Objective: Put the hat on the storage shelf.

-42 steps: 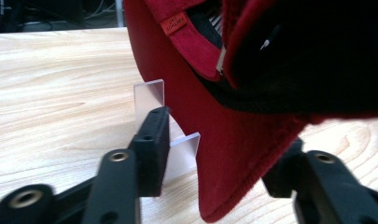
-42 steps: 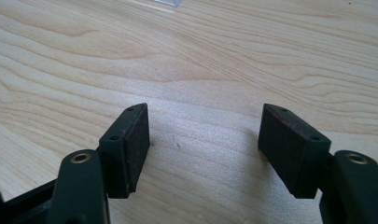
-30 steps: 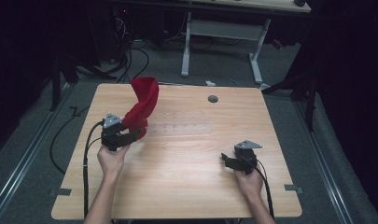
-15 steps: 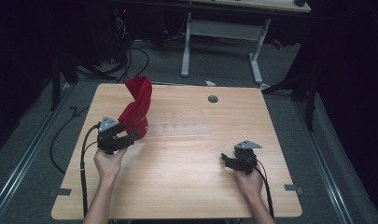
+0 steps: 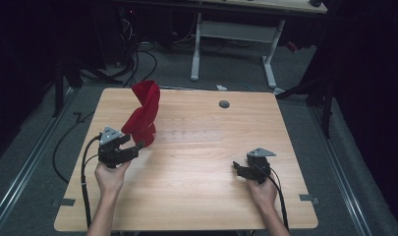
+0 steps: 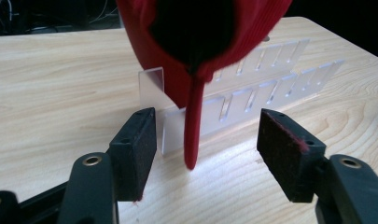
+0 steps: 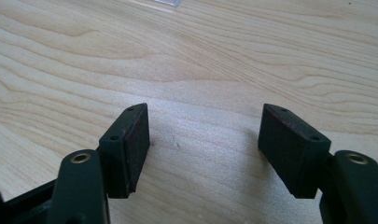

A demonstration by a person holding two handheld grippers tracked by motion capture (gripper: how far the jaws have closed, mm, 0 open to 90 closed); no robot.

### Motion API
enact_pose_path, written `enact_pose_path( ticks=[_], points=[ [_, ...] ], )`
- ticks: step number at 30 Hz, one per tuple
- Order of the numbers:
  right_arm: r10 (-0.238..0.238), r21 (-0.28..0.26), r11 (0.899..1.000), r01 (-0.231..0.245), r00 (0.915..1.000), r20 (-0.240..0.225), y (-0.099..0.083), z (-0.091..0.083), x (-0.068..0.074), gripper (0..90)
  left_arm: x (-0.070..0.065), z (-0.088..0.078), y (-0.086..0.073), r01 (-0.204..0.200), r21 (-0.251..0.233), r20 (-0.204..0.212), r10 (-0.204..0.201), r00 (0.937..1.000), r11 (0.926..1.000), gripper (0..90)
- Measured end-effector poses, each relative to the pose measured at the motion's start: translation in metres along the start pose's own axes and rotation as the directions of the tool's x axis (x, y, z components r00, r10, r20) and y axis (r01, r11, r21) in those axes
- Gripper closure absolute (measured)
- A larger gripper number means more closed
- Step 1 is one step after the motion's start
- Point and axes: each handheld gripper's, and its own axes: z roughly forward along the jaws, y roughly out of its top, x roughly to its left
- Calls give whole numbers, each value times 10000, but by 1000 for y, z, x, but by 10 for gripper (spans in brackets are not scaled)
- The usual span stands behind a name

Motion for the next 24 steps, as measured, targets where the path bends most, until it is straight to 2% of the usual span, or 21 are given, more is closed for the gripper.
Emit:
enact_pose_path(
  ticks=[5, 14, 24],
  points=[
    [2, -1, 10000, -2, 10000, 0, 0, 0, 0, 342, 1, -10, -4, 5, -11, -38, -5, 10000, 10000, 381],
    [10, 1, 10000, -10, 10000, 1, 0, 0, 0, 342, -4, -23, -13, 77, 62, 208, -78, 9998, 10000, 381],
    [7, 0, 10000, -7, 10000, 3, 0, 0, 0, 342, -10, -26, -25, 145, 229, 389, -154, 9991, 9996, 383]
  ],
)
